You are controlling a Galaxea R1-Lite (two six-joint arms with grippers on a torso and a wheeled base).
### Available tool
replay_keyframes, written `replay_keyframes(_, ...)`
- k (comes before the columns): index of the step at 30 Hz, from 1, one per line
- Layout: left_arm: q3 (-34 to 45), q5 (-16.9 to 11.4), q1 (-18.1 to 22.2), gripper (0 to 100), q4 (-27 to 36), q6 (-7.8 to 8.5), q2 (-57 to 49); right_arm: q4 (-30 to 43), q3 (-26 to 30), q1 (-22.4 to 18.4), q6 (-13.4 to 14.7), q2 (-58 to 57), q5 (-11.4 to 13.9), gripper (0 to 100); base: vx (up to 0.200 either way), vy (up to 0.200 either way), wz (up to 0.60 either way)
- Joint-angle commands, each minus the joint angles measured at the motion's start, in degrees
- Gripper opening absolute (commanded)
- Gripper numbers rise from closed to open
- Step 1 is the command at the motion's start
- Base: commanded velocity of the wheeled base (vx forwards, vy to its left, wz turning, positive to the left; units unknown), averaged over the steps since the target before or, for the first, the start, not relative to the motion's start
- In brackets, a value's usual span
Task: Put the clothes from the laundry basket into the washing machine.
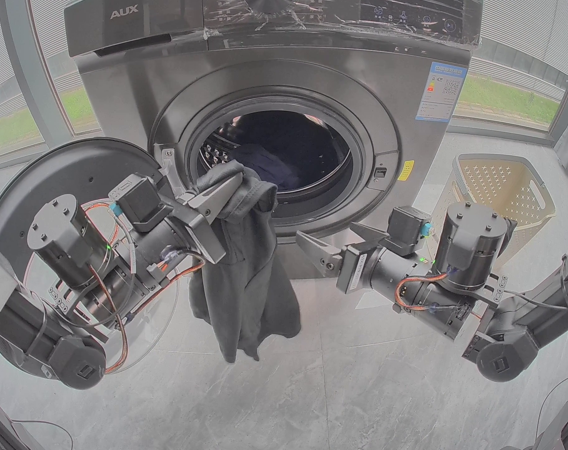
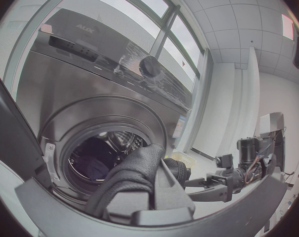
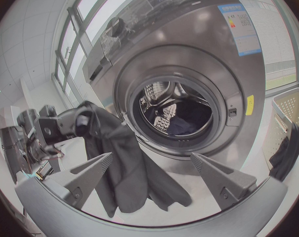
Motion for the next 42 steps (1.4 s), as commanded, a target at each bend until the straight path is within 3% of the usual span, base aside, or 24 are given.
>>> replay_keyframes(1,-1.2,0.3,0.5,0,0.2,-0.06,-0.3,-0.3,2.0,-0.4,-0.2,0.4,-0.1,100,0.0,0.0,0.0)
replay_keyframes(18,-2.9,0.1,-0.2,0,0.4,0.12,-4.1,-1.1,1.4,-0.2,-3.0,7.2,-0.1,100,0.0,0.0,0.0)
replay_keyframes(32,-1.4,-3.0,-0.3,0,0.0,0.03,-6.1,-2.0,-8.2,-1.3,-3.3,8.6,-0.1,100,0.0,0.0,0.0)
replay_keyframes(42,-1.3,-3.1,-0.3,0,0.0,0.03,-5.6,-2.2,-8.1,2.6,-3.5,10.9,-0.1,100,0.0,0.0,0.0)
